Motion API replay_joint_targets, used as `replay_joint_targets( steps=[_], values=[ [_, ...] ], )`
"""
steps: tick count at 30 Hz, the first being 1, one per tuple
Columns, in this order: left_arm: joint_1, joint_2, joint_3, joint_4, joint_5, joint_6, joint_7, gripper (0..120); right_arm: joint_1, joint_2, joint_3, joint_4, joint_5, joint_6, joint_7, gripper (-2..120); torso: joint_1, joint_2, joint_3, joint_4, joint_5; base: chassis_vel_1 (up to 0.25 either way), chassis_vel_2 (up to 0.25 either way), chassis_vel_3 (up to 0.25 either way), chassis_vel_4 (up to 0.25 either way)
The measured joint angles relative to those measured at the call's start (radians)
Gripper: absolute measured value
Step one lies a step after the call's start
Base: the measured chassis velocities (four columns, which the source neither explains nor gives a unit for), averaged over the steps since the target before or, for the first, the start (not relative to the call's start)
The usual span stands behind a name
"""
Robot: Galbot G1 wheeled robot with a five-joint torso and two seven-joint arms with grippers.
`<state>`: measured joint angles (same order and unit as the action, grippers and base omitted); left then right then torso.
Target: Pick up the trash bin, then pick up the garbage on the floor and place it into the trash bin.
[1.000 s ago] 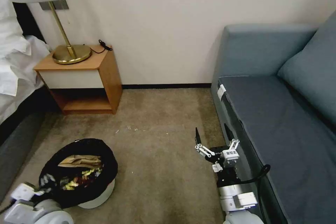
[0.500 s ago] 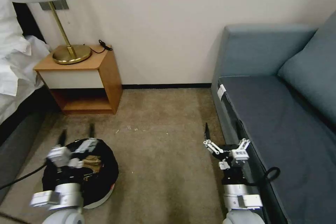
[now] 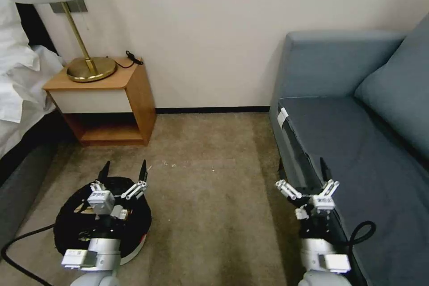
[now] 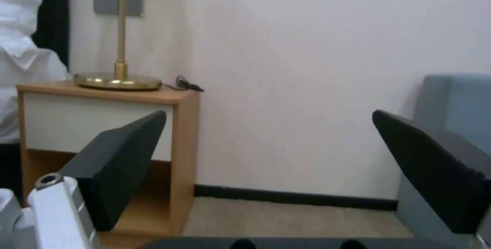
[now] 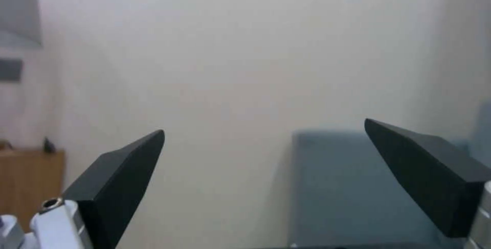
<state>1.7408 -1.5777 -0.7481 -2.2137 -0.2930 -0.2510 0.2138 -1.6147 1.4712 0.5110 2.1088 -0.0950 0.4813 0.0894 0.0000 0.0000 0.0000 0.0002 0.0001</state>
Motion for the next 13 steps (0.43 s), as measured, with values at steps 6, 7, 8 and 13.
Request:
replay_joint_targets(
  steps=[6,7,8,13],
  values=[
    [0.006,0.0,-0.01,-0.02,-0.033,0.026,0.03,100,0.012,0.0,-0.011,0.018,0.032,-0.011,-0.008,100,0.0,0.0,0.0,-0.0001,-0.0002,0.0,0.0,0.0,0.0],
    [0.007,0.0,-0.011,-0.02,-0.035,0.028,0.031,100,0.012,0.0,-0.012,0.019,0.034,-0.012,-0.007,100,0.0,0.0,0.0,-0.0001,-0.0001,0.0,0.0,0.0,0.0],
    [0.007,0.0,-0.011,-0.02,-0.035,0.029,0.032,100,0.013,0.001,-0.013,0.019,0.035,-0.012,-0.006,100,0.0,0.0,0.0,-0.0001,-0.0001,0.0,0.0,0.0,0.0],
    [0.007,0.0,-0.011,-0.02,-0.037,0.03,0.032,100,0.012,0.001,-0.015,0.02,0.035,-0.014,-0.004,100,0.0,0.0,0.0,-0.0002,-0.0001,0.0,0.0,0.0,0.0]
  ],
)
